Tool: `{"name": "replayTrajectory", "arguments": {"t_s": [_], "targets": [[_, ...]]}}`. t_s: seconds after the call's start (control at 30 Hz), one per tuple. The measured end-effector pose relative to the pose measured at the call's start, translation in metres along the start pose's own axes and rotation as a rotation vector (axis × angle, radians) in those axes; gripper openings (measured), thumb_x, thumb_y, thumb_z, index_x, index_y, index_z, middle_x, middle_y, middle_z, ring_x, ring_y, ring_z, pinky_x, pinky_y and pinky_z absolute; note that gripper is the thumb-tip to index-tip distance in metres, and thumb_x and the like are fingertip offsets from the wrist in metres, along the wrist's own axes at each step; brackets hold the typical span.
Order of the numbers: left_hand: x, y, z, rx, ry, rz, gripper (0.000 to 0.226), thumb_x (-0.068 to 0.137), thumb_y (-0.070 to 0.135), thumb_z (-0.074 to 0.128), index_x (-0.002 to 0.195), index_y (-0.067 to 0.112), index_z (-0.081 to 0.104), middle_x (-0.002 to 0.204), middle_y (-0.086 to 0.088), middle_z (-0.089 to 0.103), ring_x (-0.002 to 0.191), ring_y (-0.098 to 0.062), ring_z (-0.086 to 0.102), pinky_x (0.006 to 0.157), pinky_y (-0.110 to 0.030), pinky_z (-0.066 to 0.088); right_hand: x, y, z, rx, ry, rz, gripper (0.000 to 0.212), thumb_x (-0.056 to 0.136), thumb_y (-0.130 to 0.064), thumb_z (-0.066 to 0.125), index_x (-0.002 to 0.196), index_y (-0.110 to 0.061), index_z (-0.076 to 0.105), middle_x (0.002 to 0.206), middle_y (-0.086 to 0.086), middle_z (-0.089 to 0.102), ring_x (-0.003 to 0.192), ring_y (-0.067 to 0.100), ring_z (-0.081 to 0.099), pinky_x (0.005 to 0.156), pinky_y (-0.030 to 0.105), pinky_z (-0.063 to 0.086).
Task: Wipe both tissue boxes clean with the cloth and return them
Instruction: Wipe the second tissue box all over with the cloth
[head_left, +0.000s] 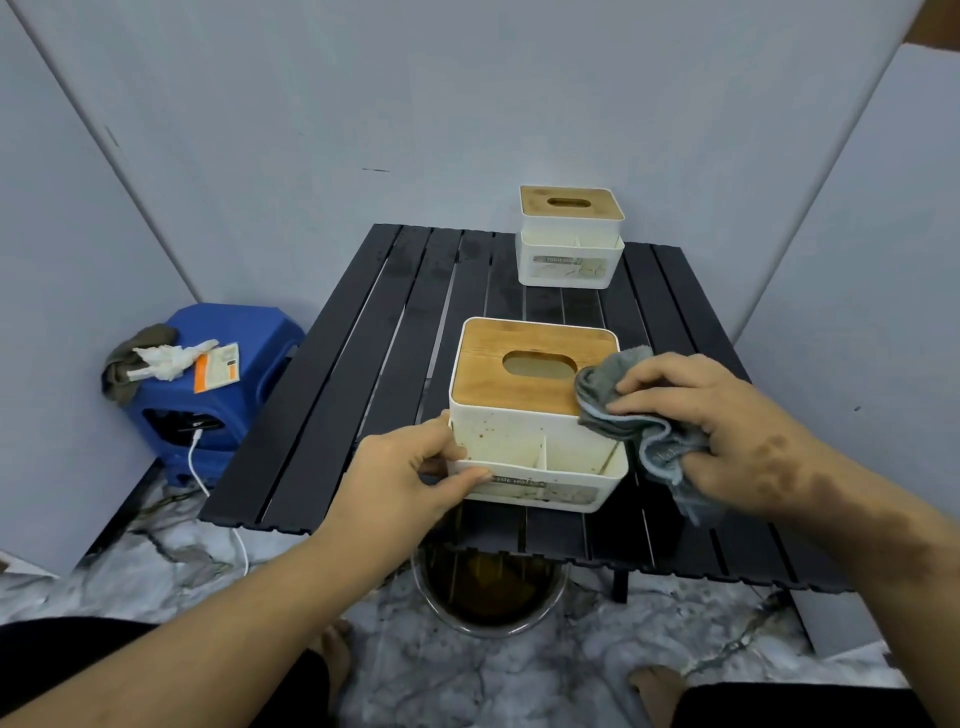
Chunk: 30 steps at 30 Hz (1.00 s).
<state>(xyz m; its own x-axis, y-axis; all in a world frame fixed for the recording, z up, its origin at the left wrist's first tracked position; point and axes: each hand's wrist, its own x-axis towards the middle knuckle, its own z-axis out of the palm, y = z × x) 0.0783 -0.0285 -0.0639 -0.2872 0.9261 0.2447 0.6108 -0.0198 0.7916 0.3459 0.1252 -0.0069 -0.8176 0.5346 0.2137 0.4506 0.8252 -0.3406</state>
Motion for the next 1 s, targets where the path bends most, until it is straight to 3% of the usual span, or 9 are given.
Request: {"name": "replayTrajectory", "arguments": {"t_s": [0.13,0.33,0.43,0.5,0.6,0.73,0.9,1.0], "targets": [[-0.002,0.0,0.001,-0.034,-0.004,-0.009,0.017,0.082,0.02,0.084,0.078,0.013,0.07,0.103,0.021,0.074,0.094,0.002,0.073,0.074,-0.019,0.061,-0.01,0.001,0.006,0.152,0.05,0.049,0.064,0.061,0.016,0.069,0.116,-0.019,0.067,0.12,-0.007,0.049,0.116,0.003,0.049,0.097,0.006,0.035],[-0.004,0.0,-0.001,-0.026,-0.045,0.016,0.019,0.08,0.01,0.085,0.083,0.016,0.067,0.105,0.03,0.07,0.094,0.007,0.071,0.075,-0.012,0.057,-0.019,-0.008,0.029,0.343,0.187,0.201,0.068,0.066,0.012,0.078,0.112,-0.031,0.052,0.117,-0.005,0.041,0.106,0.001,0.051,0.086,0.005,0.04],[-0.008,-0.003,-0.001,-0.037,-0.042,0.018,0.029,0.079,0.006,0.086,0.091,0.025,0.066,0.116,0.028,0.069,0.099,0.005,0.07,0.081,-0.012,0.057,-0.023,-0.006,0.041,0.45,0.206,0.269,0.078,0.066,0.004,0.083,0.118,-0.039,0.044,0.122,0.0,0.045,0.104,0.007,0.058,0.085,0.013,0.049],[-0.01,-0.004,-0.001,-0.095,-0.019,-0.029,0.049,0.079,0.009,0.086,0.105,0.038,0.059,0.115,0.027,0.069,0.103,0.004,0.069,0.085,-0.012,0.055,-0.025,-0.004,0.045,0.547,0.179,0.323,0.086,0.062,-0.008,0.091,0.126,-0.038,0.041,0.124,0.005,0.051,0.107,0.012,0.062,0.089,0.024,0.054],[-0.011,-0.006,0.0,-0.147,-0.012,-0.117,0.065,0.079,0.012,0.087,0.121,0.041,0.047,0.119,0.023,0.068,0.107,0.002,0.067,0.092,-0.016,0.054,-0.024,-0.005,0.048,0.638,0.174,0.397,0.096,0.057,-0.015,0.095,0.13,-0.04,0.039,0.122,-0.003,0.059,0.11,0.009,0.063,0.093,0.03,0.054],[-0.009,-0.007,0.001,-0.204,-0.039,-0.155,0.044,0.083,0.008,0.083,0.116,0.03,0.064,0.111,0.021,0.073,0.102,-0.005,0.071,0.093,-0.031,0.059,-0.023,-0.011,0.048,0.735,0.161,0.408,0.087,0.057,-0.009,0.093,0.125,-0.036,0.046,0.111,-0.018,0.067,0.106,0.003,0.065,0.091,0.03,0.055],[-0.004,-0.001,-0.003,-0.274,-0.004,-0.132,0.035,0.084,0.009,0.082,0.112,0.023,0.068,0.107,0.012,0.075,0.095,-0.013,0.072,0.088,-0.037,0.061,-0.018,-0.015,0.042,0.87,0.202,0.374,0.073,0.062,-0.004,0.087,0.122,-0.028,0.053,0.109,-0.005,0.07,0.1,0.017,0.07,0.081,0.029,0.059],[0.005,0.004,-0.008,-0.312,0.067,-0.076,0.028,0.088,0.017,0.08,0.113,0.024,0.068,0.107,0.006,0.075,0.094,-0.017,0.071,0.085,-0.041,0.061,-0.012,-0.02,0.032,0.896,0.25,0.339,0.067,0.063,-0.006,0.085,0.12,-0.024,0.056,0.107,-0.003,0.07,0.1,0.015,0.069,0.08,0.026,0.058]]}}
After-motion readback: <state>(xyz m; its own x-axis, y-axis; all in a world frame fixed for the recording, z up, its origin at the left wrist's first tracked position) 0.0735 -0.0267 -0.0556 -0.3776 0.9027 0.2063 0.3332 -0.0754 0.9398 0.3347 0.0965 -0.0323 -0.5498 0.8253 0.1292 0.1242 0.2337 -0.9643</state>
